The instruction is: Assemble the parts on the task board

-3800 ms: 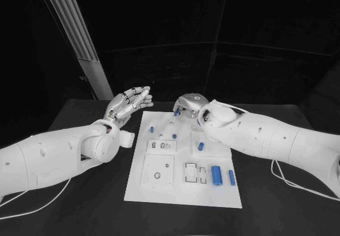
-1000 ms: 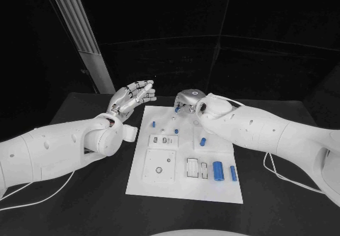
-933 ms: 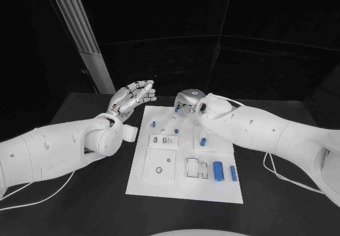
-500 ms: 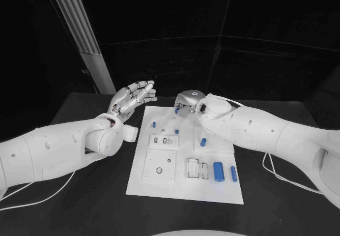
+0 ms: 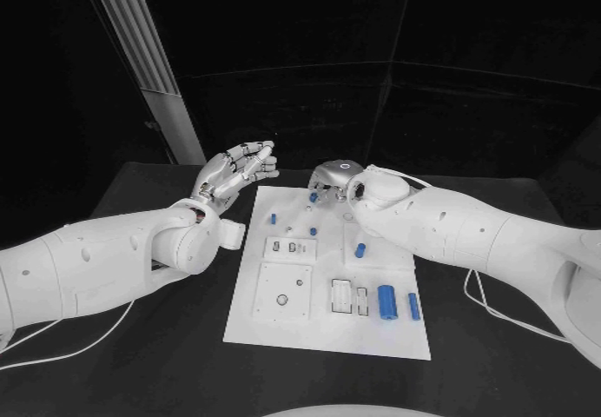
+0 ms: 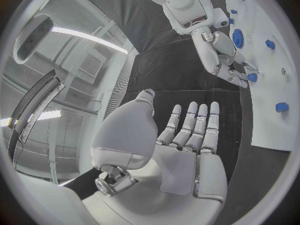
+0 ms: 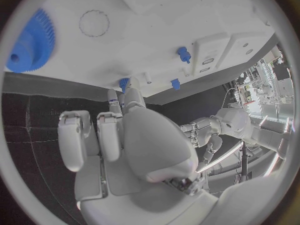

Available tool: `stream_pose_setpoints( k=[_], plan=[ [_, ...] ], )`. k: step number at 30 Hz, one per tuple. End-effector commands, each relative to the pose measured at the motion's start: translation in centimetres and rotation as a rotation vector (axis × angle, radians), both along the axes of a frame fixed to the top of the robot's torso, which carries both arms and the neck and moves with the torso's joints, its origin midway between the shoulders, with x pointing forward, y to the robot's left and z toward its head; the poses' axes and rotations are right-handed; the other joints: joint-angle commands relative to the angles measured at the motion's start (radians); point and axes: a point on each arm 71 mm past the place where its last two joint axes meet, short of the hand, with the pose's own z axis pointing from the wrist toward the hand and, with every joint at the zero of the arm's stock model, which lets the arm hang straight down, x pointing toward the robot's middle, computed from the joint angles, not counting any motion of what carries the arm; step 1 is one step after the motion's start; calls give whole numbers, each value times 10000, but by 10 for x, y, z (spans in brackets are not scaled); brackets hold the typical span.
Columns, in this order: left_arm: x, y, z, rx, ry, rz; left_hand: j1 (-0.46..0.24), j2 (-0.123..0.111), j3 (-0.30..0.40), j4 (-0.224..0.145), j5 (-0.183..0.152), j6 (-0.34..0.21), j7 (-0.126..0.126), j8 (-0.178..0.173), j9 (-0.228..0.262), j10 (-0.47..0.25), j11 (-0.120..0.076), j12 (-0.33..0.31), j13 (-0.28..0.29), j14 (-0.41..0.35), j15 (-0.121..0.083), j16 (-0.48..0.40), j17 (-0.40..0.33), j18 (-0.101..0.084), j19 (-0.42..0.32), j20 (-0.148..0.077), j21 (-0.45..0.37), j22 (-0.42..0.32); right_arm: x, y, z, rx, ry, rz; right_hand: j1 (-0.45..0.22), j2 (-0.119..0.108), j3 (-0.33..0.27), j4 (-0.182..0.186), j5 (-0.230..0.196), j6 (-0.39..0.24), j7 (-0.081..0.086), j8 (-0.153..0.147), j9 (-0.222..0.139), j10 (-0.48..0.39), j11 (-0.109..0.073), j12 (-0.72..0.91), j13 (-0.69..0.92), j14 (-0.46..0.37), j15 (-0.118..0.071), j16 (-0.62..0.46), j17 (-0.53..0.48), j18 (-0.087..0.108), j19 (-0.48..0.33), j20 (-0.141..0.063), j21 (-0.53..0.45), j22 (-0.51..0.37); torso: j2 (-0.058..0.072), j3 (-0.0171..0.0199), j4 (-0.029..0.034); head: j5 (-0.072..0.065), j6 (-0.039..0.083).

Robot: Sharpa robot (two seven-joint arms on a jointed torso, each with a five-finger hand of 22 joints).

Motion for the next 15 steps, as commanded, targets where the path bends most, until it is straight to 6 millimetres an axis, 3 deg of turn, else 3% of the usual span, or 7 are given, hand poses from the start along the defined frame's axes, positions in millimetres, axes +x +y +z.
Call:
stream_pose_setpoints(
  k=[1, 3, 6, 11, 13, 15],
  plan=[
    [-4, 1, 17, -841, -2203, -75, 20, 88, -39, -11, 48, -58, 1503, 42, -11, -84, -13, -25, -6, -90, 9, -67, -7, 122, -86, -5, 24, -17, 0, -1, 2, 3, -120, -39, -308, -226, -153, 62, 5, -1358, -55, -117, -69, -362, 102, -3, 17, 749, 104, -11, 909, -75, 1040, 116, 32, 2634, -9, 0, -12, 11, 10],
    [-4, 1, 17, -835, -2202, -67, 20, 88, -39, -11, 48, -58, 1503, 42, -11, -84, -13, -25, -6, -90, 9, -67, -7, 122, -86, -5, 24, -17, 0, -1, 4, 174, -347, 16, -482, -311, -156, 87, 2, -1983, -102, -127, -81, -502, 140, 37, 35, 731, 138, -23, 828, -75, 1040, 170, 32, 2634, -11, 2, -16, 20, 21],
    [-4, 2, 17, -825, -2204, -53, 20, 88, -39, -11, 48, -58, 1503, 42, -11, -84, -13, -25, -6, -90, 9, -67, -7, 122, -86, -5, 24, -17, -2, -2, 8, 509, -727, 110, -716, -405, -165, 154, 1, -1982, -26, -84, -49, -584, 167, 86, 50, 707, 160, -38, 723, -75, 1040, 217, 32, 2634, -14, 3, -22, 16, 24],
    [-2, 3, 16, -795, -2210, -16, 25, 94, -40, -10, 49, -60, 1503, 56, -11, -86, -12, -23, -6, -94, 10, -65, -6, 121, -89, -5, 24, -17, -11, -10, 18, 2061, -1134, 129, -1071, -509, -66, 278, 2, -893, 654, 182, 109, -542, 116, 282, 98, 652, 108, -78, 472, -75, 1040, 236, 32, 2634, -42, 2, -44, 28, 54],
    [-2, 3, 16, -778, -2214, 6, 26, 96, -40, -10, 50, -61, 1503, 58, -11, -87, -12, -23, -6, -95, 10, -65, -6, 121, -89, -5, 24, -17, -16, -17, 22, 2779, -1088, 57, -1126, -511, -34, 300, 1, -646, 744, 237, 139, -517, 130, 331, 105, 644, 106, -83, 437, -75, 1040, 229, 32, 2634, -54, -3, -53, 23, 79],
    [0, 5, 16, -741, -2223, 59, 26, 96, -40, -10, 50, -60, 1503, 59, -11, -87, -12, -23, -6, -95, 10, -65, -6, 121, -90, -5, 24, -17, -24, -30, 29, 3755, -1037, -69, -1180, -490, 19, 321, 1, -381, 779, 286, 166, -429, 161, 426, 123, 639, 124, -86, 419, -75, 1040, 236, 32, 2634, -100, -2, -104, 5, 103]
  ],
)
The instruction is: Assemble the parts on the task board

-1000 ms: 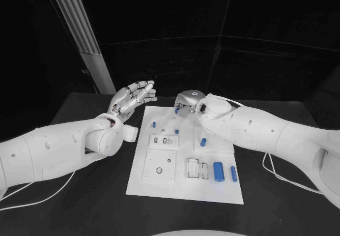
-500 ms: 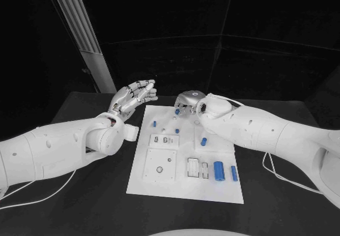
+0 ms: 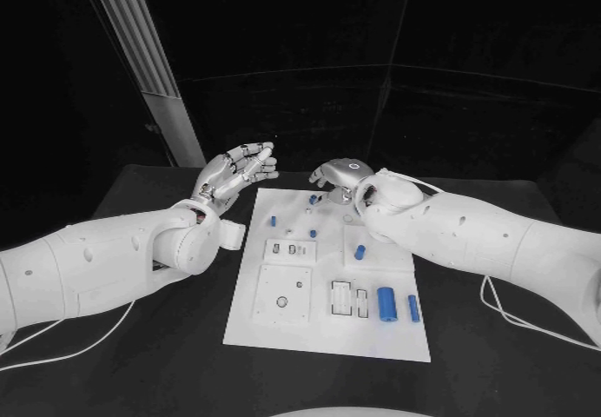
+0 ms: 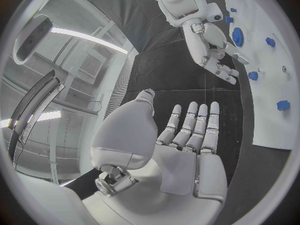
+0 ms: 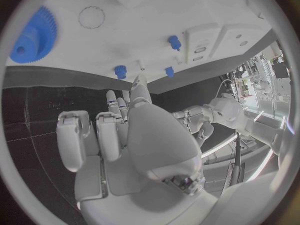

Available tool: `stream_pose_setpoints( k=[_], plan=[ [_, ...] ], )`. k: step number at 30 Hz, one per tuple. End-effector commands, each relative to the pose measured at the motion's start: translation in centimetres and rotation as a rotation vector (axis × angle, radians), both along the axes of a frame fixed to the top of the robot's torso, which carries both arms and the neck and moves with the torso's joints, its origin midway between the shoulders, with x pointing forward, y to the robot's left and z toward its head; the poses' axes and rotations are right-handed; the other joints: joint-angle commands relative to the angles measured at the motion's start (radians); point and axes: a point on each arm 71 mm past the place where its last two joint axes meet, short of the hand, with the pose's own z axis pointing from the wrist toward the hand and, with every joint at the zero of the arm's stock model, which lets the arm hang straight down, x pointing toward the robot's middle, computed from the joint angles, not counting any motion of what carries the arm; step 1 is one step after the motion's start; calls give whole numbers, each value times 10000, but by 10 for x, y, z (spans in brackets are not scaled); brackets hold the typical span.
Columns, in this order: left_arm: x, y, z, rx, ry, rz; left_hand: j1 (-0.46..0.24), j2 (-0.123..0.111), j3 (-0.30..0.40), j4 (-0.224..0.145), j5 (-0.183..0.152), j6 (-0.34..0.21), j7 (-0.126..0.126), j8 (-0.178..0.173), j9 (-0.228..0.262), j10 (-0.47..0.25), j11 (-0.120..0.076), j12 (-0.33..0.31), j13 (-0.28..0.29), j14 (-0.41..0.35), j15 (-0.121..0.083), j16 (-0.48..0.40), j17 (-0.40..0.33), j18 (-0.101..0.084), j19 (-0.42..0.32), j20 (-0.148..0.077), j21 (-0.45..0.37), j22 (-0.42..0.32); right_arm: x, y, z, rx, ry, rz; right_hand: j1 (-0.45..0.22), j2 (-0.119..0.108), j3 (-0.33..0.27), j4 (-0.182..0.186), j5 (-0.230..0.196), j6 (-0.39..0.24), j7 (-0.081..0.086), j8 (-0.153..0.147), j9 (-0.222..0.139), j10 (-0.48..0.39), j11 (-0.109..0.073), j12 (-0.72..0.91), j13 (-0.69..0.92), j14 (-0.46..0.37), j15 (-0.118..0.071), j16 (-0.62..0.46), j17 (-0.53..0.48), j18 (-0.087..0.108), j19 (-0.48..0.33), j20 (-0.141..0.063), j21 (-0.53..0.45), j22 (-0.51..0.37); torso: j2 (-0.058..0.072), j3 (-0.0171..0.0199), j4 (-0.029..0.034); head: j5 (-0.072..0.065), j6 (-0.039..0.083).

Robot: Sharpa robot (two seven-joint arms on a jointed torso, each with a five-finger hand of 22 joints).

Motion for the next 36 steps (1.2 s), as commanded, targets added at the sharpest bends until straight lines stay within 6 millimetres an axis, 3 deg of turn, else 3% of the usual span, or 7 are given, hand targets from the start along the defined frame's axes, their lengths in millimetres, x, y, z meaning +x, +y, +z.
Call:
stream_pose_setpoints(
  k=[1, 11, 15, 16, 20, 23, 36],
  plan=[
    [-3, 3, 16, -768, -2202, -23, 27, 97, -41, -10, 49, -60, 1503, 64, -10, -87, -12, -22, -5, -60, -26, -65, -6, 120, -90, -5, 25, -9, -8, -16, 19, 2510, -346, -318, -149, 19, 67, 63, -1, 270, 74, 92, 31, 207, 45, 154, 38, 612, 54, -42, 346, -76, 1053, 56, 32, 2634, -74, -6, -77, -28, 54],
    [4, 6, 15, -653, -2254, 122, 28, 95, -43, -11, 49, -53, 1503, 82, -8, -87, -12, -21, -5, -61, -26, -64, -6, 120, -90, -5, 25, -9, -30, -68, 41, 4647, -261, -721, -293, -11, 84, 226, 10, 1057, -425, 312, 110, 2837, -664, 2072, 908, -118, -545, -779, -2212, 467, -541, -465, -1180, 755, -123, 13, -162, -187, 240],
    [5, 7, 14, -636, -2245, 129, 24, 82, -56, -9, 46, -59, 1503, 87, -8, -89, -12, -19, -5, -65, -25, -63, -6, 119, -93, -5, 25, -9, -36, -84, 42, 4918, -64, -833, -704, -337, -51, 309, 102, 927, -551, 111, 25, 2563, -951, 3765, 2303, -237, -653, -896, -2137, 612, -1080, -732, -1695, 183, -116, 10, -163, -241, 297],
    [6, 7, 14, -632, -2233, 127, 23, 78, -59, -9, 45, -60, 1504, 89, -8, -89, -12, -18, -5, -67, -25, -64, -6, 118, -95, -5, 25, -10, -37, -92, 42, 4982, 36, -876, -913, -34, 175, 422, -50, 897, -507, 0, -12, 1528, -996, 5954, 4199, -225, -715, -788, -1716, 656, -1258, -773, -1918, -15, -110, 10, -168, -289, 317],
    [7, 7, 13, -630, -2195, 106, 18, 64, -72, -8, 42, -67, 1503, 93, -9, -92, -11, -17, -5, -75, -24, -66, -6, 116, -100, -5, 24, -11, -40, -111, 43, 5105, 126, -1043, -1679, -64, 64, 583, 131, 961, -652, -99, -17, 3358, -1007, 12670, 11708, 467, -717, -83, 966, 706, -1508, -702, -2238, -264, -105, 4, -171, -434, 336],
    [7, 7, 12, -644, -2149, 58, 8, 46, -91, -6, 41, -117, 1505, 58, -17, -102, -9, -18, -6, -91, -23, -70, -8, 113, -109, -4, 22, -13, -40, -122, 43, 5109, 117, -1183, -2127, -70, -8, 435, 113, 1093, -696, -83, 11, 5474, -903, 14411, 14280, 1005, -623, 241, 2548, 728, -1573, -660, -2313, -235, -106, -4, -144, -619, 356],
    [6, 6, 11, -700, -2057, -56, -4, 32, -110, -3, 41, -167, 1506, 39, -25, -120, -6, -23, -9, -112, -19, -76, -9, 109, -121, -5, 19, -15, -26, -136, 31, 3274, -19, -2030, -3014, -581, 186, 596, 117, 1567, -529, 3, 77, 6437, -729, 14713, 14984, 1040, -450, 255, 2635, 182, 301, -405, -614, 1839, -109, -4, -105, -861, 364]
  ],
)
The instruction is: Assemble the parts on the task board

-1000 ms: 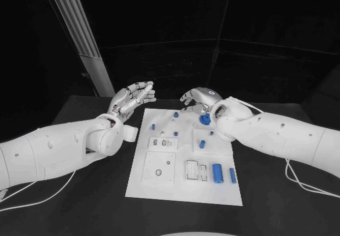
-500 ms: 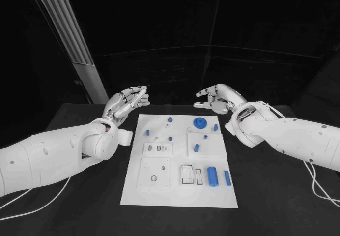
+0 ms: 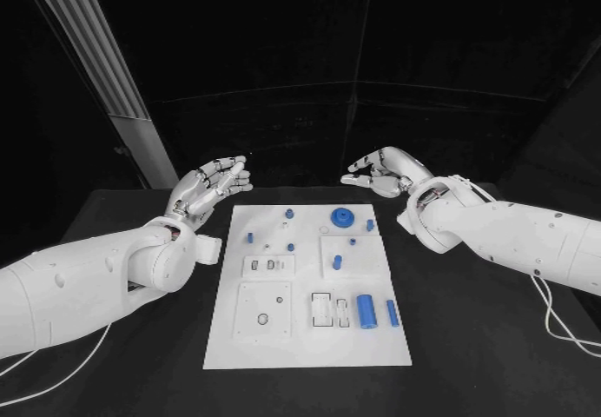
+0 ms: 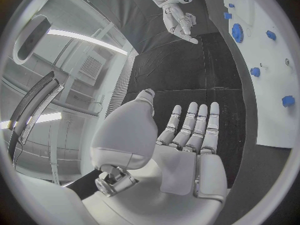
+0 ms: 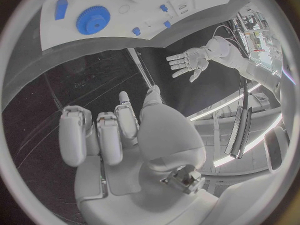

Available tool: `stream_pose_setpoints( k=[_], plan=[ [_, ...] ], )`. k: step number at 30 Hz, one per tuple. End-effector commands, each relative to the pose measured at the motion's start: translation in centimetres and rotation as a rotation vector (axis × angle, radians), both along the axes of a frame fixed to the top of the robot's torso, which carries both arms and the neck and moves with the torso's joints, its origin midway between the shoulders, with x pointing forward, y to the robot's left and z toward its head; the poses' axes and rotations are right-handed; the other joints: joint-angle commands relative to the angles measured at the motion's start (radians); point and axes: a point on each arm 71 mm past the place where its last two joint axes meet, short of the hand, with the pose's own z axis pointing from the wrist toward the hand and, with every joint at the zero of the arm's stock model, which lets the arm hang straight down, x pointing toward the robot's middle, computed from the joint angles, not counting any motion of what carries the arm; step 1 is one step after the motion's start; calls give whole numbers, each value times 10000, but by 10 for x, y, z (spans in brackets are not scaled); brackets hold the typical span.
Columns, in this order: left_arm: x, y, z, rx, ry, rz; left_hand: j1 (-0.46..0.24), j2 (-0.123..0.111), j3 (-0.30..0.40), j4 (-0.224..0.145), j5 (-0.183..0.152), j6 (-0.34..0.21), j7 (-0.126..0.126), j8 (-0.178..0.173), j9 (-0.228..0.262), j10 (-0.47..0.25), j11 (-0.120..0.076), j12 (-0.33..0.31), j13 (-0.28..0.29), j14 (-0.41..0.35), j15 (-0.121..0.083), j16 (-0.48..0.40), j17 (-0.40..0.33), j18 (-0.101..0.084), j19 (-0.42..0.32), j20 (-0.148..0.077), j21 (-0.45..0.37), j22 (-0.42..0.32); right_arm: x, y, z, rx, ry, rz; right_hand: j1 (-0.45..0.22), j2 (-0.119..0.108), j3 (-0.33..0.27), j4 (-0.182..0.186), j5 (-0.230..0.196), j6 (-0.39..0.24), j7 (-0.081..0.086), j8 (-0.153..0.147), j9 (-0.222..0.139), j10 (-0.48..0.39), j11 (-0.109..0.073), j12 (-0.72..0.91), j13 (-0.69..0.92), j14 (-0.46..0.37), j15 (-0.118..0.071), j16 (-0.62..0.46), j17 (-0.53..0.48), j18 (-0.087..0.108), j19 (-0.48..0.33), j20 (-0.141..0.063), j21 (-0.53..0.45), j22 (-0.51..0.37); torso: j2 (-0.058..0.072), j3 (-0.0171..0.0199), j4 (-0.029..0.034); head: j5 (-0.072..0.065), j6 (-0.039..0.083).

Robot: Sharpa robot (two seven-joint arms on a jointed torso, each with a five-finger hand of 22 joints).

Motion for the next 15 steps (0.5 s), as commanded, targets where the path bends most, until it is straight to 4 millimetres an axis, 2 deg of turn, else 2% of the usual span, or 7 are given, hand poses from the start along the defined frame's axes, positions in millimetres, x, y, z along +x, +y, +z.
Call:
stream_pose_setpoints(
  k=[1, 3, 4, 5, 11, 15],
  plan=[
    [-5, 0, 15, -784, -2020, -183, -5, 33, -52, -3, 42, -47, 1488, -5, -13, -48, -7, -23, -9, -77, 18, -37, -9, 110, -52, -4, 19, -9, 4, 1, -4, -1073, 46, -206, -340, -273, 233, 49, 44, 66, 8, 0, 2, 1130, -246, 670, 2493, 1041, 41, 24, 2627, -255, 530, -18, 345, 2017, -8, 1, 11, -31, -13],
    [-5, 1, 15, -784, -2017, -179, -6, 34, -53, -3, 42, -55, 1489, -11, -14, -51, -7, -24, -9, -79, 18, -38, -9, 109, -53, -4, 18, -9, 5, 2, -6, -1396, 123, -303, -749, -795, 957, 59, 82, 95, -23, -27, -4, 1130, -290, 670, 2493, 1041, -3, 24, 2627, -393, 929, -64, 688, 2440, -6, 5, 12, -21, -13],
    [-5, 1, 15, -783, -2014, -177, -6, 34, -53, -3, 42, -55, 1489, -11, -14, -51, -7, -24, -9, -79, 18, -38, -9, 109, -53, -4, 18, -9, 7, 2, -8, -1573, 178, -361, -1204, -1381, 1896, -52, 75, 106, -84, -58, -12, 1130, -297, 670, 2493, 1041, -24, 24, 2627, -456, 1103, -121, 838, 2627, -6, 4, 14, -6, -13],
    [-5, 1, 15, -784, -2013, -178, -6, 34, -53, -3, 42, -55, 1489, -11, -14, -51, -7, -24, -9, -79, 18, -38, -9, 109, -53, -4, 18, -9, 7, 3, -8, -1655, 205, -382, -1422, -1639, 2108, 79, 79, 69, -60, -90, -24, 1130, -322, 670, 2493, 1041, -47, 24, 2627, -456, 1103, -114, 838, 2627, -6, -1, 15, -5, -21],
    [-5, 1, 15, -783, -1999, -183, -7, 37, -53, -3, 43, -60, 1489, -8, -15, -54, -6, -25, -9, -83, 19, -39, -10, 108, -56, -4, 17, -10, 9, 5, -12, -2034, 409, -395, -1679, -2002, 2426, 102, 41, 5, -97, -133, -40, 1130, -369, 670, 2493, 1041, -74, 24, 2627, -456, 1103, -132, 838, 2627, -12, -12, -9, 27, -47],
    [-5, 1, 15, -786, -1994, -194, -8, 42, -54, -3, 45, -72, 1489, -10, -17, -59, -6, -26, -10, -90, 20, -41, -10, 106, -60, -4, 16, -11, 9, 7, -15, -2378, 412, -347, -1768, -2319, 2530, 109, 14, -37, -171, -147, -47, 1130, -424, 670, 2493, 1041, -116, 24, 2627, -456, 1103, -173, 838, 2627, -10, -11, 2, 8, -56]
  ],
)
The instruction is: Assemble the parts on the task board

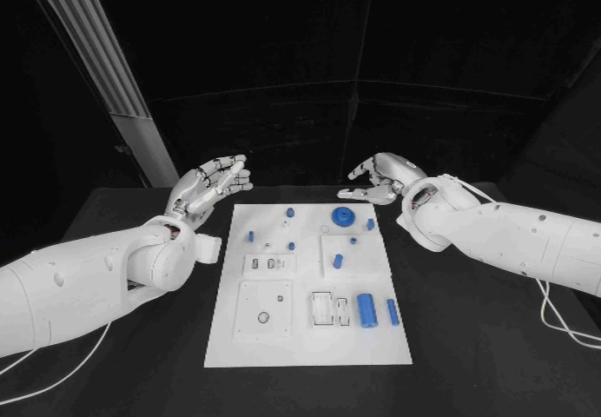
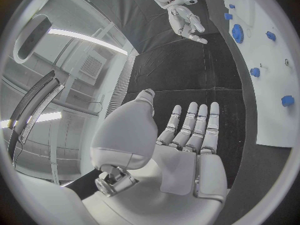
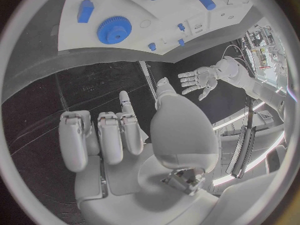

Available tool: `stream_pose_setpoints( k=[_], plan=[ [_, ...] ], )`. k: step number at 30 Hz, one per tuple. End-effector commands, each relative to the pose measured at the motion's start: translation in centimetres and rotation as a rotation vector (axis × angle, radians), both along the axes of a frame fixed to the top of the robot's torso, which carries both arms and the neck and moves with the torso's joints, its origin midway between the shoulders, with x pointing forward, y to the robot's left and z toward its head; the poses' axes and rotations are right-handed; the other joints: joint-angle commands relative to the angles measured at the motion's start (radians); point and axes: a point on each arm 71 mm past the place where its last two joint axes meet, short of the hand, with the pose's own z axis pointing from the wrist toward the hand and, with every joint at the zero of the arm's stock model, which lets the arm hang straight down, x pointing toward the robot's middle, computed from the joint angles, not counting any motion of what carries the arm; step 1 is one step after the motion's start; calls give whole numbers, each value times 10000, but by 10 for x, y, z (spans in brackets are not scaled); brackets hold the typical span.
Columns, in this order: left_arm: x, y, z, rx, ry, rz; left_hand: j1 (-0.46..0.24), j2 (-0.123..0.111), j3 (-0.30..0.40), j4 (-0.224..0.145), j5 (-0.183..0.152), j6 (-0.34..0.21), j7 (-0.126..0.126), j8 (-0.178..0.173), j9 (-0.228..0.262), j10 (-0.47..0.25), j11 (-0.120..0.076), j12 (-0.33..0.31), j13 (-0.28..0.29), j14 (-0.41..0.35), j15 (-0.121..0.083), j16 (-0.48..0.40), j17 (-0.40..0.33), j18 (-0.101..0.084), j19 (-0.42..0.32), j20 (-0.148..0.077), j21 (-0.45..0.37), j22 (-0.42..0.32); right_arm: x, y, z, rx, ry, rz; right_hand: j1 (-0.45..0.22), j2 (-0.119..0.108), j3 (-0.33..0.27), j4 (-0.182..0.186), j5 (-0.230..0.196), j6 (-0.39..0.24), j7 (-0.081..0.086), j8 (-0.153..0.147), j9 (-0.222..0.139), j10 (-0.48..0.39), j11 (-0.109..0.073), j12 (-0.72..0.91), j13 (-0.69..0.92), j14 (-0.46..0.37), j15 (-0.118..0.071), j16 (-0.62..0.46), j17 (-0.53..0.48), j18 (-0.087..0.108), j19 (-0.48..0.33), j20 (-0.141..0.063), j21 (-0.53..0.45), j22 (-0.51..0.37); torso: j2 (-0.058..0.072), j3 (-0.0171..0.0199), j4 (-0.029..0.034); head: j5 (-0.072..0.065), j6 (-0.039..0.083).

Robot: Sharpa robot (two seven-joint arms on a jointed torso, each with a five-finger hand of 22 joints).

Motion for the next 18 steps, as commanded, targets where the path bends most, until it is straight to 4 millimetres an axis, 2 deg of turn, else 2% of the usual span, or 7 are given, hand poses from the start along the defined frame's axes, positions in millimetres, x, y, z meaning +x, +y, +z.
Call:
stream_pose_setpoints(
  k=[1, 4, 7, 9, 11, 15, 18],
  plan=[
    [-4, 0, 15, -761, -2009, -142, -8, 42, -54, -3, 45, -72, 1489, -10, -16, -60, -6, -26, -10, -70, -1, -41, -10, 107, -61, -3, 16, -12, 1, 2, -4, -873, 156, 15, 33, -196, 112, -2, -40, -46, -67, -65, -11, 1024, -97, 25, 2609, 1061, -101, 24, 2628, -68, 1052, -82, 31, 2629, 0, -3, -7, -8, -17],
    [-4, 0, 15, -764, -2006, -149, -8, 47, -54, -3, 46, -85, 1489, -16, -18, -64, -5, -28, -11, -75, 0, -42, -10, 105, -64, -3, 15, -13, 2, 5, -7, -1065, 180, 55, 250, -193, 290, -12, -59, -20, -109, -49, -5, 1024, -132, 25, 2609, 1061, -133, 24, 2628, -68, 1052, -113, 31, 2629, 5, 5, -8, 0, -22],
    [-4, 0, 15, -767, -2002, -158, -8, 50, -54, -3, 46, -92, 1489, -20, -19, -67, -5, -28, -11, -77, 1, -43, -10, 104, -66, -3, 14, -13, 3, 7, -11, -1239, 255, 47, 1004, 2, 1008, -81, -47, 297, -69, 85, 55, 1024, -120, 25, 2609, 1061, -136, 24, 2628, -68, 1052, -133, 31, 2629, 6, 3, 2, -8, -23],
    [-4, 0, 15, -770, -2001, -162, -7, 56, -53, -3, 48, -103, 1489, -22, -20, -72, -4, -29, -11, -83, 2, -44, -10, 103, -71, -3, 13, -14, 4, 9, -14, -1325, 358, 6, 1492, 154, 1334, -283, 290, 521, -59, 168, 92, 1024, -96, 25, 2609, 1061, -127, 24, 2628, -68, 1052, -125, 31, 2629, 8, 5, 6, 0, -25],
    [-5, 0, 15, -770, -2000, -161, -7, 56, -53, -3, 48, -103, 1489, -22, -20, -72, -4, -29, -11, -83, 2, -44, -10, 103, -71, -3, 13, -14, 5, 10, -16, -1391, 457, -38, 1713, 171, 1460, -400, 509, 675, -61, 216, 113, 1024, -89, 25, 2609, 1061, -121, 24, 2628, -68, 1052, -117, 31, 2629, 11, 10, 6, 2, -20],
    [-5, 0, 15, -767, -1993, -158, -7, 56, -53, -3, 48, -103, 1489, -22, -20, -72, -4, -29, -11, -83, 2, -44, -10, 103, -71, -3, 13, -14, 7, 12, -22, -1520, 654, -141, 1993, 32, 1588, -585, 1478, 933, -129, 270, 149, 1024, -34, 25, 2609, 1061, -111, 24, 2628, -68, 1052, -101, 31, 2629, 10, 4, 5, 12, -40],
    [-5, 0, 15, -764, -1991, -153, -7, 56, -53, -3, 48, -103, 1489, -22, -20, -72, -4, -29, -11, -83, 2, -44, -10, 103, -71, -3, 13, -14, 8, 13, -25, -1615, 806, -224, 1986, -151, 1592, -572, 2260, 961, -29, 243, 166, 1024, 69, 25, 2609, 1061, -138, 24, 2628, -68, 1052, -130, 31, 2629, 9, 3, -7, 14, -45]
  ],
)
